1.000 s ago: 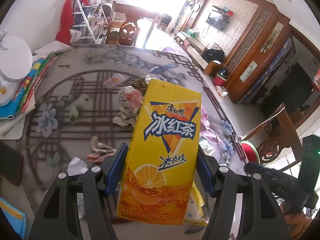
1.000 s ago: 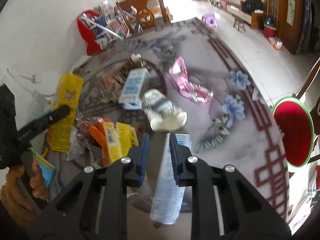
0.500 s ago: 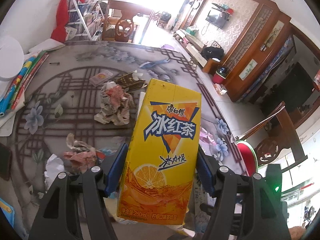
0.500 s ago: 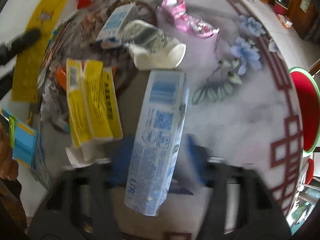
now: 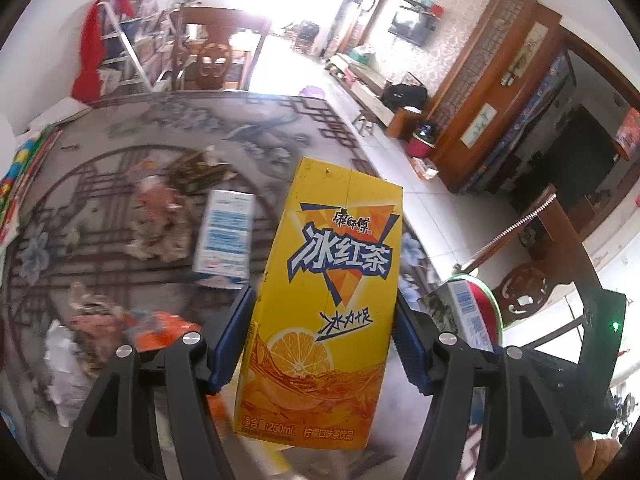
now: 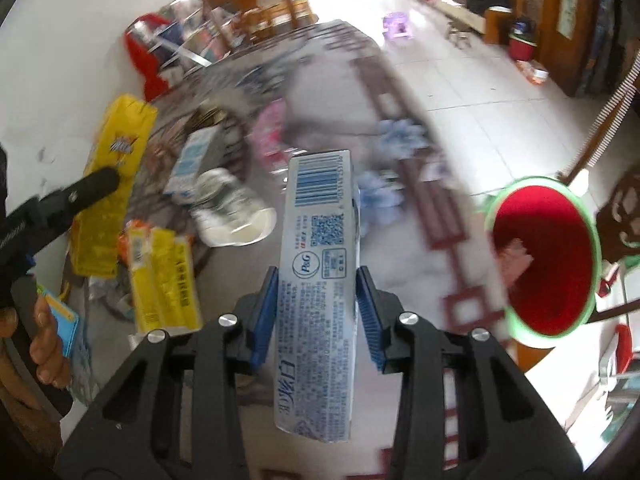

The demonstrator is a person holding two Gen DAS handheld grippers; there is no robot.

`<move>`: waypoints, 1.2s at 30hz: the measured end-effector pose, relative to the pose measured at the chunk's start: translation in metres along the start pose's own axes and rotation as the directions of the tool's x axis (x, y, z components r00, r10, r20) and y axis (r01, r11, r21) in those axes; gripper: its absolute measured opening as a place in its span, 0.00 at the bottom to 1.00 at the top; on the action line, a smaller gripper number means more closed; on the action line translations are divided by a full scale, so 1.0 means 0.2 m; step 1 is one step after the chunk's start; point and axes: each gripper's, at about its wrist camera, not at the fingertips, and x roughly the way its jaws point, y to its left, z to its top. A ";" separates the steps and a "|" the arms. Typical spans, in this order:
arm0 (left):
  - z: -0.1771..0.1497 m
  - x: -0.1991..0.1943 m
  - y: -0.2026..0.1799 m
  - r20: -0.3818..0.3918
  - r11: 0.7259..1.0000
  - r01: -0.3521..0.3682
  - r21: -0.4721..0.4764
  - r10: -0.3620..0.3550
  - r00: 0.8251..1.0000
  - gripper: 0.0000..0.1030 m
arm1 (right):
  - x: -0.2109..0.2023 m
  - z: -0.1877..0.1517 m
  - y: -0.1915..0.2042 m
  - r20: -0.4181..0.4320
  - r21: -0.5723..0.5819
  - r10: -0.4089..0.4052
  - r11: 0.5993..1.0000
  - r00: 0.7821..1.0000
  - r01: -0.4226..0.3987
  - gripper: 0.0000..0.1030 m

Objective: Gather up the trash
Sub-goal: 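Drop the iced tea carton and white-blue carton into the red bin with both grippers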

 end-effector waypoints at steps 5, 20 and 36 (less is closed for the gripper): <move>-0.02 0.10 -0.22 -0.038 0.998 0.043 0.046 -0.042 0.998 0.60 | -0.08 -0.01 -0.35 0.022 0.104 -0.089 0.991 0.996 0.086 0.37; -0.13 0.47 -0.92 -0.221 0.950 0.211 0.228 -0.160 0.962 0.60 | -0.11 -0.07 -0.97 0.011 0.309 -0.217 0.929 0.976 0.203 0.55; -0.21 0.78 -1.43 -0.367 0.862 0.345 0.370 -0.205 0.907 0.71 | -0.36 -0.25 -1.19 0.050 0.458 -0.294 0.856 0.955 0.239 0.62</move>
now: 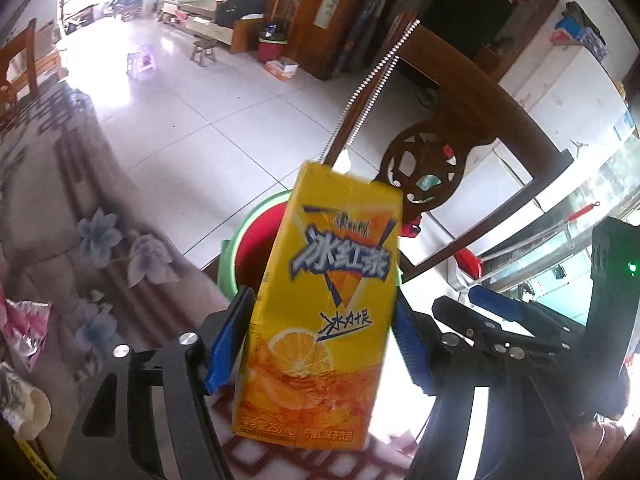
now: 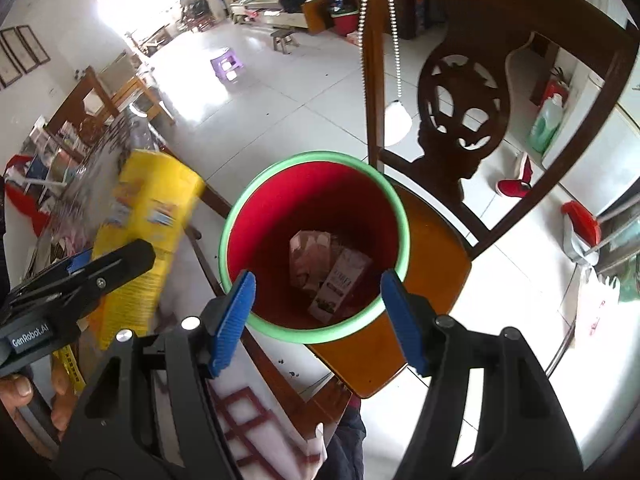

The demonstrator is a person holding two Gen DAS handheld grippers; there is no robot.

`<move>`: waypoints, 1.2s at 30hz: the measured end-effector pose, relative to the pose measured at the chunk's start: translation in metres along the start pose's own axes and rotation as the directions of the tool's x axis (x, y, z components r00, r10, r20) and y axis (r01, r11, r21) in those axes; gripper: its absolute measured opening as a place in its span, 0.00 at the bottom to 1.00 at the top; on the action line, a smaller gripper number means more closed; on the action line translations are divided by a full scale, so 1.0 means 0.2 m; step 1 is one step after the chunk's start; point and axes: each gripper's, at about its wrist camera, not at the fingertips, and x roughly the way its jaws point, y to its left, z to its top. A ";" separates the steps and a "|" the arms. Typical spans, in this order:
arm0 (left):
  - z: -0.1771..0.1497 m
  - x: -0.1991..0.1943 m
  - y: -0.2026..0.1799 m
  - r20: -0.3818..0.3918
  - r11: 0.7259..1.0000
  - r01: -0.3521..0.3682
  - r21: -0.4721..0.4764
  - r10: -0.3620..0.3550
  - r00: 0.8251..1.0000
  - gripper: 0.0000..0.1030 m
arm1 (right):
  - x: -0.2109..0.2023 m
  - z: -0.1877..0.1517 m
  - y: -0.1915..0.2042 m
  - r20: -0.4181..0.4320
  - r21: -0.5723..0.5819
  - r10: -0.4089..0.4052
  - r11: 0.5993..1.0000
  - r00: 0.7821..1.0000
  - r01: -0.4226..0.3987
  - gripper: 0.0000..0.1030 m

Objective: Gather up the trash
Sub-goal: 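Drop the iced tea carton and white-blue carton into the red bin with both grippers, then grasp the crumpled white paper with the left gripper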

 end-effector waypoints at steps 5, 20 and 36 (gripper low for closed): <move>-0.02 -0.09 0.02 0.036 1.000 -0.002 -0.013 0.002 0.999 0.74 | -0.02 -0.01 0.03 0.010 -0.004 0.000 1.000 1.000 0.000 0.62; -0.40 -0.71 0.57 0.209 0.950 -0.141 -0.280 0.203 0.957 0.76 | -0.03 -0.08 0.62 0.009 -0.235 0.076 0.969 0.997 -0.072 0.65; -1.10 -1.26 1.32 0.146 0.810 -0.289 -0.510 0.413 0.899 0.76 | 0.00 -0.52 1.49 -0.087 -0.440 0.163 0.879 0.983 -0.184 0.68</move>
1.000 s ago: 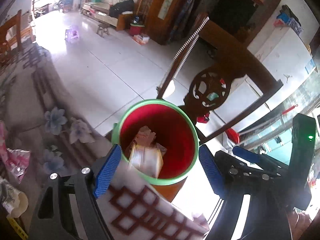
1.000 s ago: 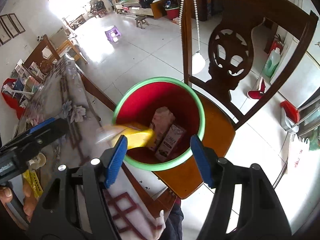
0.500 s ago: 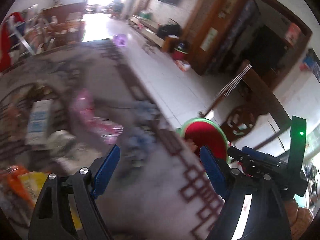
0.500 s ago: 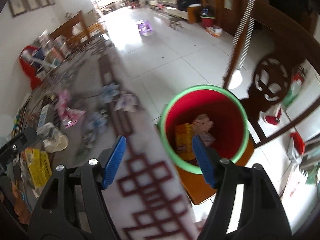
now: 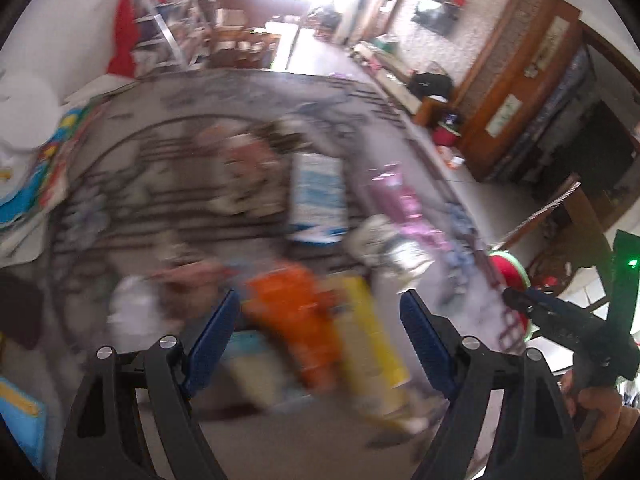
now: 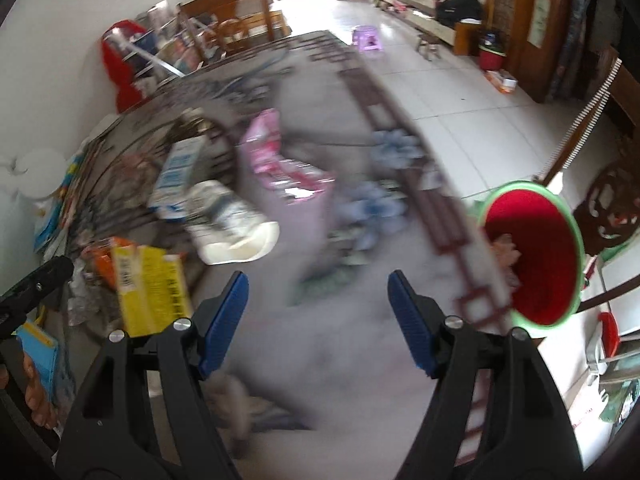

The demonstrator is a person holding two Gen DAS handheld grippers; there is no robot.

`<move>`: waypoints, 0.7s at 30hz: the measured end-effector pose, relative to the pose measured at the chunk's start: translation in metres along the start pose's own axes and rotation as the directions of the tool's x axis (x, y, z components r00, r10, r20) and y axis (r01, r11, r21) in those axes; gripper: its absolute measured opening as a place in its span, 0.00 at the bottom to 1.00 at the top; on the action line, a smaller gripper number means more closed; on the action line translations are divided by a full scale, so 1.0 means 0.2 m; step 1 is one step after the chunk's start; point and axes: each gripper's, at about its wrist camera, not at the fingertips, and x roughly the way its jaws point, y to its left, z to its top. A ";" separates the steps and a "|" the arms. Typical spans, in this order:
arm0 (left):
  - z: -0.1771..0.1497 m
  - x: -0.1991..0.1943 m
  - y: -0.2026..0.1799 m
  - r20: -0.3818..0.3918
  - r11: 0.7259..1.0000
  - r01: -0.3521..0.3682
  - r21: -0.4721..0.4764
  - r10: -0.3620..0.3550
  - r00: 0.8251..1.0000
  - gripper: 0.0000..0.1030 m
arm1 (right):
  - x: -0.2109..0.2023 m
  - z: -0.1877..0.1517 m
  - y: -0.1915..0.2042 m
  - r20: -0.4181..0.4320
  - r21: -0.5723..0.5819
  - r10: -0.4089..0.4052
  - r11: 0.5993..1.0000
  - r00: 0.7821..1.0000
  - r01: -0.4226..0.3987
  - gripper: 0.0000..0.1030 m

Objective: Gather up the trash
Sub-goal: 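Grasp the crumpled white paper with the left gripper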

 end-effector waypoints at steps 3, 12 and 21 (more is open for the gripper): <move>-0.03 -0.04 0.19 -0.009 0.999 -0.036 -0.019 0.036 0.999 0.76 | 0.03 -0.02 0.15 -0.006 -0.022 0.017 1.000 1.000 -0.017 0.68; -0.09 0.06 0.67 -0.080 0.974 -0.095 -0.205 0.080 0.994 0.76 | 0.02 -0.06 0.52 -0.009 -0.112 0.028 0.993 1.000 -0.028 0.68; -0.13 0.22 0.68 -0.154 0.986 -0.073 -0.148 0.050 0.987 0.76 | -0.03 -0.06 0.59 0.008 -0.125 -0.017 0.992 1.000 0.018 0.70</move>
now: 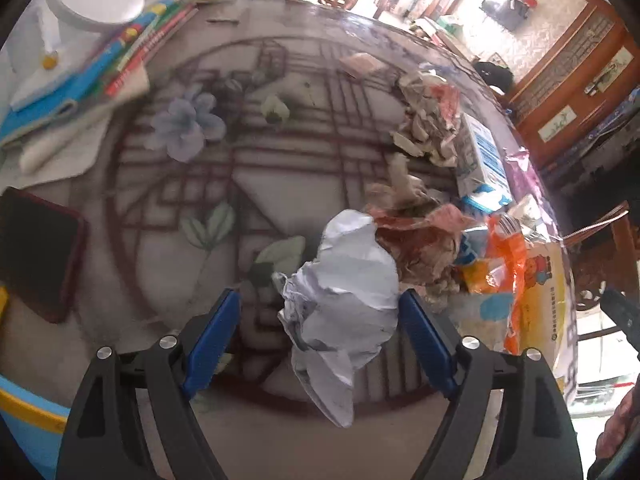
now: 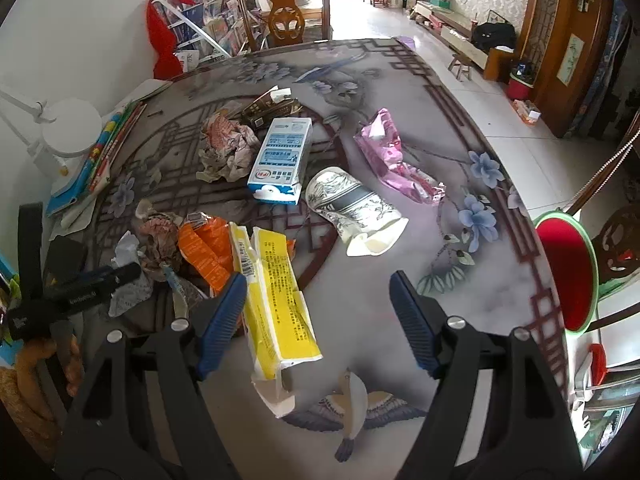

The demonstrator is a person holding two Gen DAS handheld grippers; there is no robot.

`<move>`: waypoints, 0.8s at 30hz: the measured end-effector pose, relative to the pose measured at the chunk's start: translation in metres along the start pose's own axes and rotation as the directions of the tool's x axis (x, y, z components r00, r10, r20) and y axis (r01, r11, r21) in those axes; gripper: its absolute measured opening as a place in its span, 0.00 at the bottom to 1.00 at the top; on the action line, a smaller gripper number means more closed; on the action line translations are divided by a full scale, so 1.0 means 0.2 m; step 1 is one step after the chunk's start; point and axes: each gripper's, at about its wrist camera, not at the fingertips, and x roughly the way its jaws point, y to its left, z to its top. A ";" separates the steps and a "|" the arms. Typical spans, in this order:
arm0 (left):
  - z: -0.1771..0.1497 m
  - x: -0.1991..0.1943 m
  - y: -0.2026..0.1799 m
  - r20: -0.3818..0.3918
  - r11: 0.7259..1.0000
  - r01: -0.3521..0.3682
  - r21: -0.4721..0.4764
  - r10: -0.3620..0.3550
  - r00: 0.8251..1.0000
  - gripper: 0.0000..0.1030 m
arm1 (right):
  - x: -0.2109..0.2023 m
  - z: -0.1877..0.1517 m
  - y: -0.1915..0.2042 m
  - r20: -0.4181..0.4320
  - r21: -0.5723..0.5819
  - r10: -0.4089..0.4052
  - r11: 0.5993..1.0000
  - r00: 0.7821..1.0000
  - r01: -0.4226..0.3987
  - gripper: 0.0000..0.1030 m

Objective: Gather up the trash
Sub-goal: 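Grasp the crumpled white paper with the left gripper, then grasp the crumpled brown paper with the right gripper while the left holds white paper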

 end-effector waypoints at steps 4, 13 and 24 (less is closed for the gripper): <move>0.00 0.02 -0.04 -0.010 0.998 0.040 0.042 -0.040 0.999 0.60 | 0.00 0.01 0.04 0.005 -0.013 0.000 1.000 1.000 0.000 0.70; -0.01 -0.03 -0.04 0.014 0.997 0.038 0.069 -0.039 0.999 0.45 | 0.04 0.04 0.21 -0.011 -0.090 0.051 0.995 0.999 -0.052 0.70; 0.11 -0.48 0.08 0.271 0.997 -0.062 0.037 0.050 0.961 0.45 | 0.23 0.13 0.53 -0.063 -0.253 0.088 0.962 0.994 -0.101 0.70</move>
